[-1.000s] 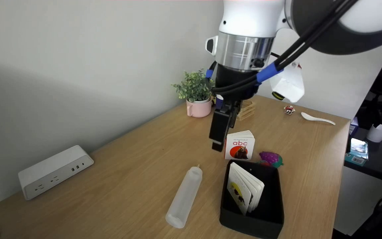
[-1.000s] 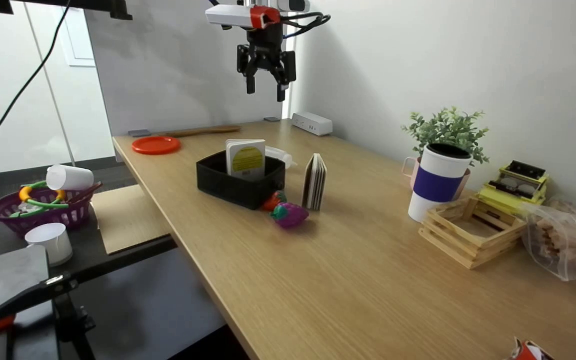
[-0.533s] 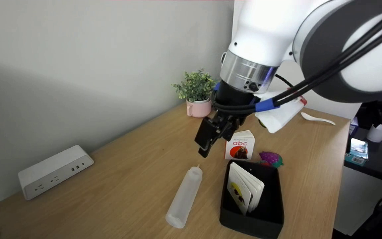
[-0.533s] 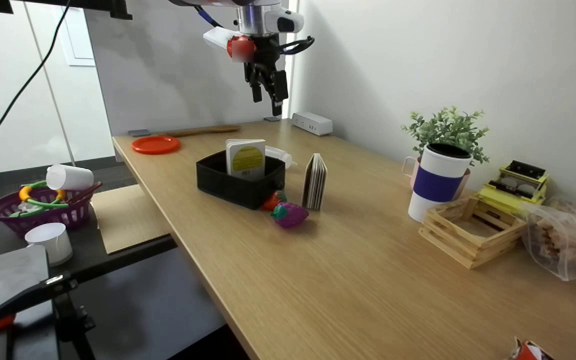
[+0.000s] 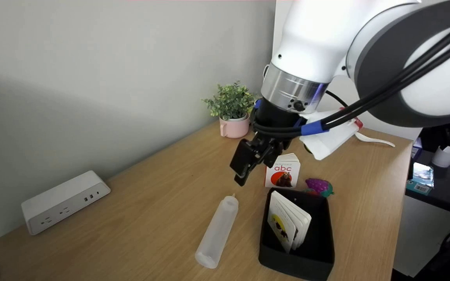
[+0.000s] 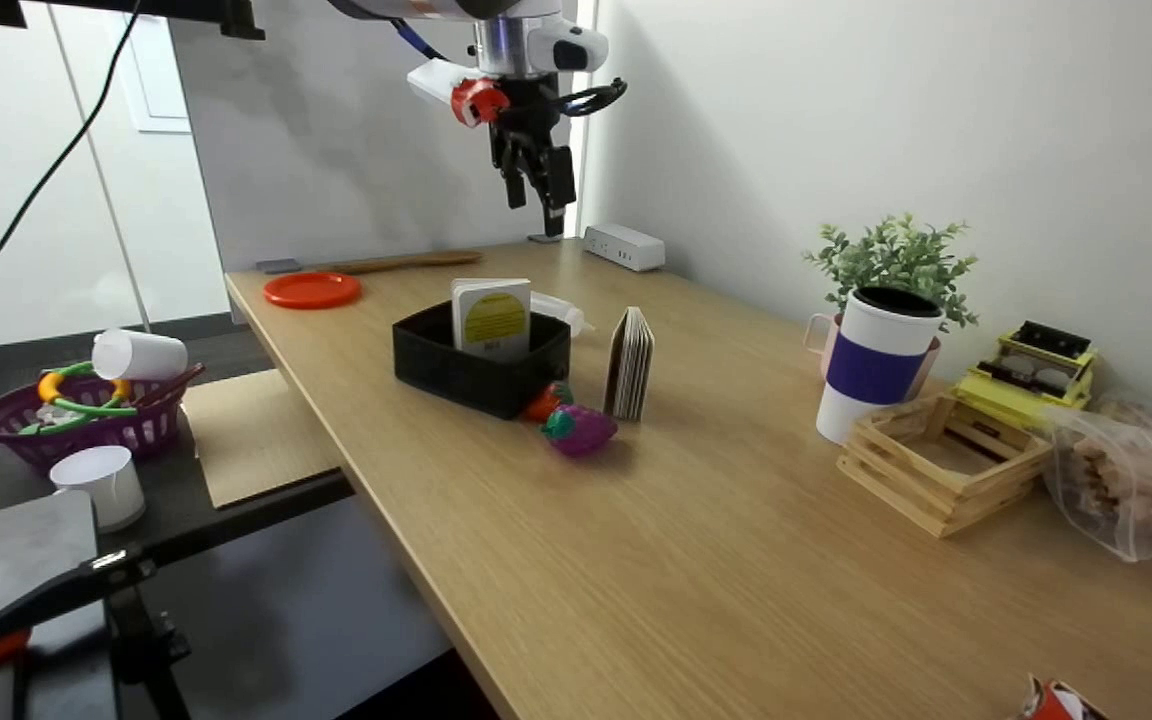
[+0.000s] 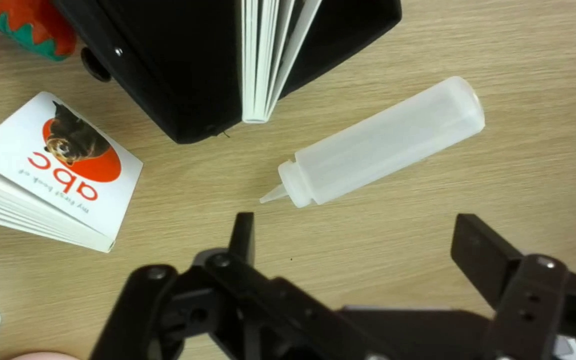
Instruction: Remove the book on the right from the box, remove the book on the left from the box
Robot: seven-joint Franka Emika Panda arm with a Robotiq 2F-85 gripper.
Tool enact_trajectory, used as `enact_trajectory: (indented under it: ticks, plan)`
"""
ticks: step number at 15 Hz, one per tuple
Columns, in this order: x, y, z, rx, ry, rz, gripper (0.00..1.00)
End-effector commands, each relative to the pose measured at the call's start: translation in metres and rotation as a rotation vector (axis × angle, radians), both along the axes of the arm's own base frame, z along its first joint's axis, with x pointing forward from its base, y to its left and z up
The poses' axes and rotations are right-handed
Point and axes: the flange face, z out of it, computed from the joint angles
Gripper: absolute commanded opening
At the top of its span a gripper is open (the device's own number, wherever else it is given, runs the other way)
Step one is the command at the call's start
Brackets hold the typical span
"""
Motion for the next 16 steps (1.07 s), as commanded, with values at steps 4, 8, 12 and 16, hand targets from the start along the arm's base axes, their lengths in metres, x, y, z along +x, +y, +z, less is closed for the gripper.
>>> enact_trajectory:
  ticks: [4,8,12,16]
  plan:
    - [-0.017,0.005,-0.017,-0.049,0.008,-0.131,1.00]
    - [-0.035,0.011,-0.033,-0.075,0.048,-0.221,1.00]
    - [-0.047,0.012,-0.050,-0.094,0.089,-0.270,1.00]
    - [-0.052,0.008,-0.063,-0.092,0.123,-0.281,1.00]
